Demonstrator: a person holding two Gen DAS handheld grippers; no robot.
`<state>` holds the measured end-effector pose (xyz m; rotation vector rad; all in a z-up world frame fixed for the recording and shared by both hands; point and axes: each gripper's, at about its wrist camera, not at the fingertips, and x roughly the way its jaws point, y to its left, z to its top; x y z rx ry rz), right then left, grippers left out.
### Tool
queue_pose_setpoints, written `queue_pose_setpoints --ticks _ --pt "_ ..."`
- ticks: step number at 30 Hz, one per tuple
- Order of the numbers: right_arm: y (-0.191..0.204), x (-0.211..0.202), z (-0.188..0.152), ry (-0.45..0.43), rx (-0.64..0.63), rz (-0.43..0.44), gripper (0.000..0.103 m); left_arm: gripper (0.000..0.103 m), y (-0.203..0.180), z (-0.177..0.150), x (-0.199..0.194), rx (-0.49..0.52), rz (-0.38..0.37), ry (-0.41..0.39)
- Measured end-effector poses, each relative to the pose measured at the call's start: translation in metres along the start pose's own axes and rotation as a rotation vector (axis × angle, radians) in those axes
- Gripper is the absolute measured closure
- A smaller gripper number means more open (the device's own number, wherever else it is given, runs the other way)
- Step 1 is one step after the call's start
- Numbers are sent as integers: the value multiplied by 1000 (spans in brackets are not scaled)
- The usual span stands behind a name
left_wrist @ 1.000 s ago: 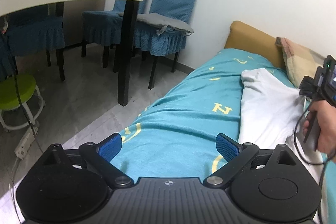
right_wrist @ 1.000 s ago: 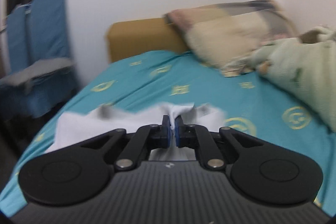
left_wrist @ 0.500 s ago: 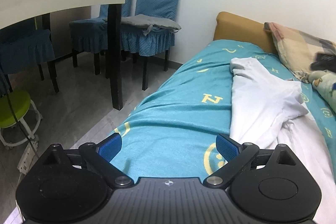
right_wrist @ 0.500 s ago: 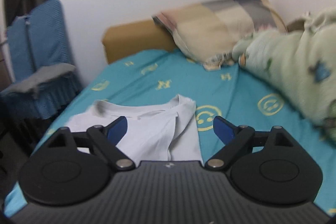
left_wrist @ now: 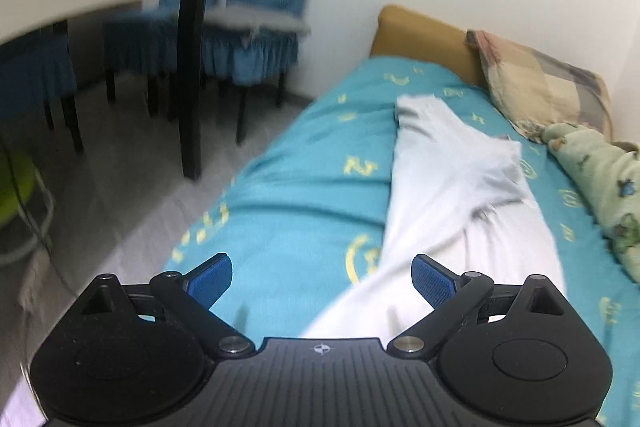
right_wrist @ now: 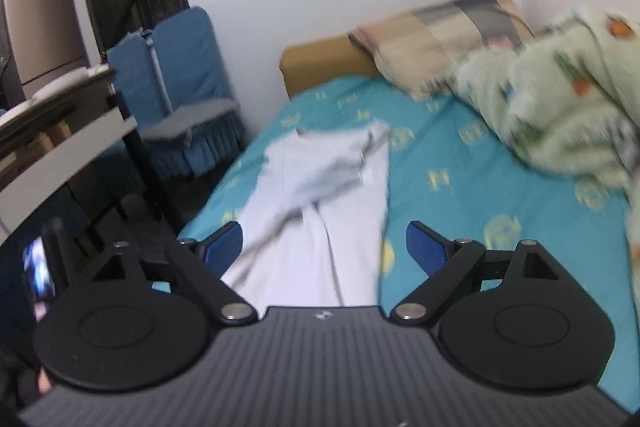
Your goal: Fold clothes
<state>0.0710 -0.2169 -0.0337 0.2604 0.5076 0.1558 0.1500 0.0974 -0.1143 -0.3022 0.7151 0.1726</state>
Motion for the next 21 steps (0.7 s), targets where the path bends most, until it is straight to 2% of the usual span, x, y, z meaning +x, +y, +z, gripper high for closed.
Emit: queue_pose_setpoints --ticks 3,5,6,8,12,16,18,19,21 --pt "-9 -20 -15 28 54 -10 13 6 27 -2 -14 -135 -47 104" --pt "-17 -21 -16 32 92 -20 13 8 49 -4 -22 -235 -45 161" --pt "-21 -21 -17 34 111 -25 13 13 60 -6 -26 -278 -35 185" --pt "-29 -22 -18 39 149 -35 13 16 77 -10 -36 -337 32 215" --pt "-46 -24 -20 48 224 -55 13 19 100 -21 -45 -414 122 266" --pt "-69 -21 -26 85 351 -44 13 29 97 -30 -30 -393 184 358" --pt "-77 -21 -29 99 405 -36 13 40 89 -31 -26 -357 200 375" --pt "-80 -21 -30 105 426 -35 13 49 85 -31 -23 -339 208 383" --pt "-84 -21 -32 109 454 -27 13 98 78 -32 -19 -303 223 399"
